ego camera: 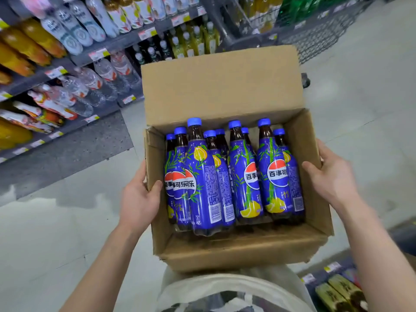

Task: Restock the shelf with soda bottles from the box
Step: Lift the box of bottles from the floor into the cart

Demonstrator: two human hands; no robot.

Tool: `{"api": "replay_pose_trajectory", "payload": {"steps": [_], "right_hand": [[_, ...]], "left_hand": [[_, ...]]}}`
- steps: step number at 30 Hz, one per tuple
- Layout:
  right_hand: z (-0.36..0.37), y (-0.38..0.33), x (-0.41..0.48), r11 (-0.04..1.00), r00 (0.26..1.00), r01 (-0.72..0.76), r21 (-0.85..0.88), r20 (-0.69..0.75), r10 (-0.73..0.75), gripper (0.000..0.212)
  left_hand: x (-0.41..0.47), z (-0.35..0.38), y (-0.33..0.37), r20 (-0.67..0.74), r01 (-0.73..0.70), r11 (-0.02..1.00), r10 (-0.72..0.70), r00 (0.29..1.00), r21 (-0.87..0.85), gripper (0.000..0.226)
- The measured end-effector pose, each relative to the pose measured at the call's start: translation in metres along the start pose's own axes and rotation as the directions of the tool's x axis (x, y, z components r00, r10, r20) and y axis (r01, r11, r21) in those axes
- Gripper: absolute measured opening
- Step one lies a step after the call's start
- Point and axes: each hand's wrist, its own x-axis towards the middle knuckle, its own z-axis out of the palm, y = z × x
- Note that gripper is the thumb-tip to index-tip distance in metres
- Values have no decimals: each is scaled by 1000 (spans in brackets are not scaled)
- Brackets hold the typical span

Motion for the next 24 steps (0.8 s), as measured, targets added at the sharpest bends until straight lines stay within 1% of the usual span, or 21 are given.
{"api": "replay_pose_trajectory", "payload": {"steps": [6,9,12,14,18,22,24], "right_hand": [[-63,71,-7,999,998,-37,7,-42,37,71],[-95,98,-10,998,995,-59,11,-74,59,67],[-129,121,-7,997,991,-71,21,-109,73,64],[-153,132,0,998,990,-65,20,-121,67,63],[-197,140,18,998,986,-53,24,-155,56,59],[-231,144,45,996,982,-69,49,-171,76,58],[-243,145,63,995,980,-75,64,-181,86,57]], "left_hand": [[-35,60,50,54,-21,999,23,998,-40,65],[-44,81,89,54,-70,996,73,996,-57,56],[-46,97,131,44,-118,993,117,992,1,54],[-44,110,152,47,-158,987,156,987,27,56],[-35,133,198,72,-211,977,213,974,-36,59],[-22,149,242,55,-257,966,259,964,-30,63],[-10,155,262,58,-273,962,274,960,-27,61]]}}
